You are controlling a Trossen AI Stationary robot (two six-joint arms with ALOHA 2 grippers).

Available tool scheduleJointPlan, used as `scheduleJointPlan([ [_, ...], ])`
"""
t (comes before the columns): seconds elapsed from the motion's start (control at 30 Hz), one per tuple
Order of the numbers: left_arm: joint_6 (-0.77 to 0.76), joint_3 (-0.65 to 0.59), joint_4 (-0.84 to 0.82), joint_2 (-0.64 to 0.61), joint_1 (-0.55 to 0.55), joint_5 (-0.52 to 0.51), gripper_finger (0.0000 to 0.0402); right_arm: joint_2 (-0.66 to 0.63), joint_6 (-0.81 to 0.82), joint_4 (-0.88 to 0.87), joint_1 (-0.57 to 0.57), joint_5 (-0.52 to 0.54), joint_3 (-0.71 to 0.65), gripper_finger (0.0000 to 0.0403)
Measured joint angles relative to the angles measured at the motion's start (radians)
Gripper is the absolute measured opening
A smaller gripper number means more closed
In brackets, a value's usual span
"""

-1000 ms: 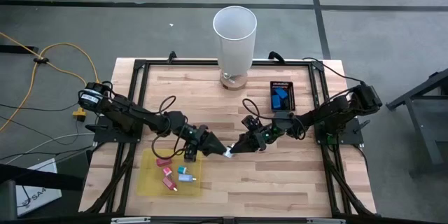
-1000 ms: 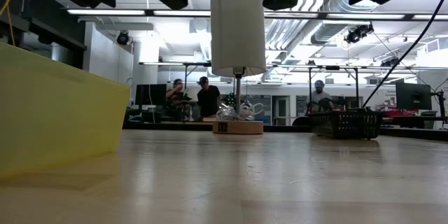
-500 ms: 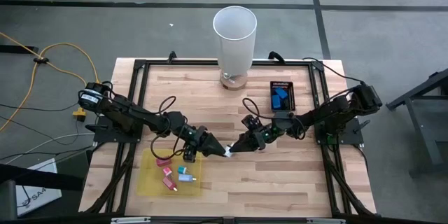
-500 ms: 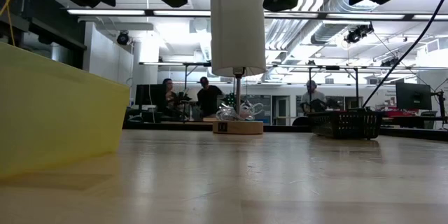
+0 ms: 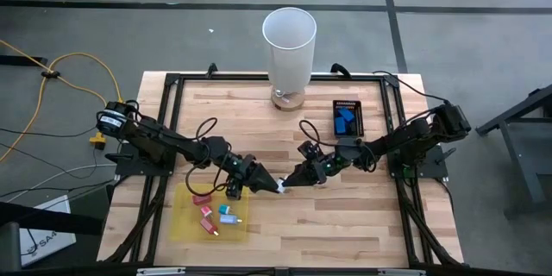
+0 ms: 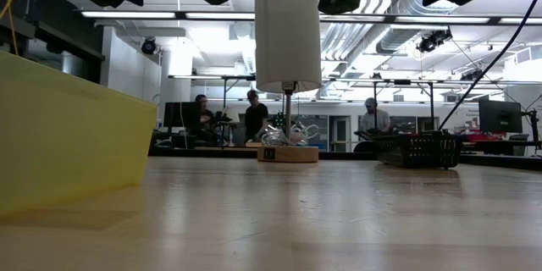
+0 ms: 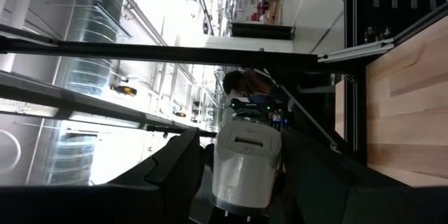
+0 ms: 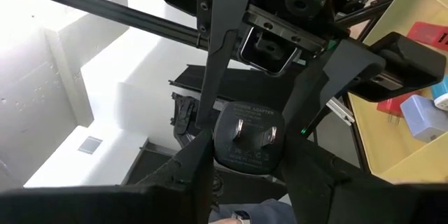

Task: Pick & Place Office items
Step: Put the white charger adapter into the yellow bin

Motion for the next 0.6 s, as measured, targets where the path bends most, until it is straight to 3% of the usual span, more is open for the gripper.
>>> scheduleJointPlan([
  [0.6, -0.008, 0.0, -0.006, 0.0, 0.013, 0.006, 0.0185, 0.0, 0.0, 0.006, 0.0, 0.018, 0.0, 0.0133],
])
